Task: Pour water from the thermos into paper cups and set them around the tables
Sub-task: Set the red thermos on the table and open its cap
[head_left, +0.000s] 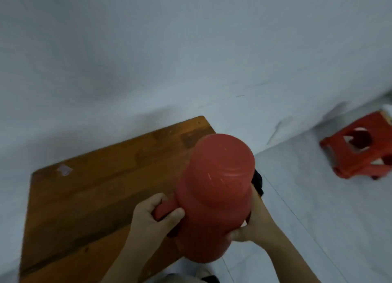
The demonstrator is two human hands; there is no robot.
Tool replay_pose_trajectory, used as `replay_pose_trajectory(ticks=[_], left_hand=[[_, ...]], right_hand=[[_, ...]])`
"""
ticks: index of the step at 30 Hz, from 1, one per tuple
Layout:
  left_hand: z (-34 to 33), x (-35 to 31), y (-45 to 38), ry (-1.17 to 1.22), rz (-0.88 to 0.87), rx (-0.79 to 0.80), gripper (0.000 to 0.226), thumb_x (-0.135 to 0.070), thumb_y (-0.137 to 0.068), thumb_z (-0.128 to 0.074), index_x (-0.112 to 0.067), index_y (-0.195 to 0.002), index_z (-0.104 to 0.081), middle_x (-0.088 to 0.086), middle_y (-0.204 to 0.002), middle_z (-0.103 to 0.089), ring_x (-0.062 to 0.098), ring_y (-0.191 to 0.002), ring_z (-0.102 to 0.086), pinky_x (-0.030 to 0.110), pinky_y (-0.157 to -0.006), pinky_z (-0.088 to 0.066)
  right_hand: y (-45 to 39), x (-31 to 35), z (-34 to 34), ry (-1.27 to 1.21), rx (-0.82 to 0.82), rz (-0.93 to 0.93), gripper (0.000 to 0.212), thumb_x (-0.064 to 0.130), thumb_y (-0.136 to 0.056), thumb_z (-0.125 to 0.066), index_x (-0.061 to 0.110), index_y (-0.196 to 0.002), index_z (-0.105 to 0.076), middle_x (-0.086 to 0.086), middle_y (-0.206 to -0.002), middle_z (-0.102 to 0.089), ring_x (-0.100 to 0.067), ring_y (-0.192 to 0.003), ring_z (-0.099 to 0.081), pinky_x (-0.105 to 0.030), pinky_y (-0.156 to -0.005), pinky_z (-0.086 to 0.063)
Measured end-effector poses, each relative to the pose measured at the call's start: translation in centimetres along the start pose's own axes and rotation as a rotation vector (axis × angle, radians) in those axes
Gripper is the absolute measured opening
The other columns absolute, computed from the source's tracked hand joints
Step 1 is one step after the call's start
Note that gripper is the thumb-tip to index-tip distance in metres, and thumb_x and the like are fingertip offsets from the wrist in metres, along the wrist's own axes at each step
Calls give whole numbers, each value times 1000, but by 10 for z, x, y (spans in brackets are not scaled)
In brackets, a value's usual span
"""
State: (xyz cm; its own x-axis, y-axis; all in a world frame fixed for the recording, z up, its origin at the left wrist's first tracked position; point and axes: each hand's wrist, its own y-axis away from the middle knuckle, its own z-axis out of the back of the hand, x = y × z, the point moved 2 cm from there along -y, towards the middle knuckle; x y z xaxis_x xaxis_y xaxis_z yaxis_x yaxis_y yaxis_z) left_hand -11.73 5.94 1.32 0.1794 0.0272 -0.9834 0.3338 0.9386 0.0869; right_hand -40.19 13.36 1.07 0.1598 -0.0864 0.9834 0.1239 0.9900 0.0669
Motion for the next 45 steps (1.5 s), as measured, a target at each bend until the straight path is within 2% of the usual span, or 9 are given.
replay_pose_trajectory(ticks=[4, 8, 14, 18, 23, 28, 33, 38, 45], left_hand=[[-45, -20, -27, -45, -58, 426, 40, -37, -83, -90, -19, -68, -57, -2, -64, -52, 13, -61, -51, 35, -58, -41], [-115, -21, -27, -36, -92, 886, 27, -42, -81, -89, -20, -81, -75, 3, -75, -71, 18, -72, -68, 34, -66, -55], [-236, 4, 59, -92, -54, 1401, 45, -33, -77, -95, -10, -66, -57, 10, -59, -51, 24, -56, -54, 37, -51, -51], [-314, 18, 144, -187, -52, 1702, 42, -20, -79, -93, -7, -67, -56, 12, -59, -55, 25, -54, -58, 39, -51, -54], [-409, 12, 269, -202, -49, 1933, 37, -19, -80, -91, -4, -72, -58, 12, -63, -54, 24, -58, -55, 38, -53, -52], [-480, 7, 367, -173, -108, 2079, 37, -20, -78, -94, -6, -73, -60, 7, -63, -52, 19, -60, -52, 35, -53, -49], [-542, 23, 438, -259, -148, 2194, 40, -19, -77, -96, -11, -69, -57, 4, -57, -52, 15, -58, -49, 32, -55, -44], [-633, 14, 546, -246, -178, 2331, 38, -19, -77, -95, -8, -72, -59, 9, -59, -55, 21, -55, -55, 34, -52, -49], [-744, -29, 706, -190, -222, 2573, 37, -22, -78, -93, -6, -72, -60, 14, -59, -60, 24, -54, -60, 35, -52, -52]], right_hand=[[103, -2, -9, -61, -425, -173, 135, 57, -53, -104, 15, -161, -34, -8, -156, -57, -34, -143, -56, -55, -115, -49], [200, 3, -34, -163, -847, -276, 131, 61, -53, -102, 14, -157, -37, -6, -150, -62, -33, -137, -62, -50, -111, -53], [352, -1, -81, -225, -1370, -338, 140, 56, -50, -105, 16, -163, -31, -6, -157, -57, -32, -144, -57, -50, -117, -48], [439, -13, -110, -203, -1626, -375, 141, 48, -49, -106, 16, -163, -30, -6, -159, -55, -33, -145, -55, -51, -118, -48], [552, -35, -117, -224, -1911, -376, 146, 54, -40, -107, 25, -162, -32, -1, -155, -59, -26, -142, -58, -50, -116, -48], [640, -42, -108, -174, -2055, -398, 141, 28, -41, -103, 26, -162, -32, 0, -155, -58, -23, -141, -59, -48, -114, -49], [705, -66, -103, -223, -2093, -505, 154, 42, -43, -107, 31, -169, -19, 13, -165, -47, -15, -151, -48, -42, -120, -44], [792, -90, -69, -234, -2279, -568, 150, 45, -36, -109, 34, -163, -30, 11, -155, -57, -17, -143, -56, -44, -114, -48], [904, -77, -15, -256, -2549, -554, 138, 5, -35, -94, 38, -156, -38, 5, -142, -67, -20, -131, -65, -45, -98, -60]])
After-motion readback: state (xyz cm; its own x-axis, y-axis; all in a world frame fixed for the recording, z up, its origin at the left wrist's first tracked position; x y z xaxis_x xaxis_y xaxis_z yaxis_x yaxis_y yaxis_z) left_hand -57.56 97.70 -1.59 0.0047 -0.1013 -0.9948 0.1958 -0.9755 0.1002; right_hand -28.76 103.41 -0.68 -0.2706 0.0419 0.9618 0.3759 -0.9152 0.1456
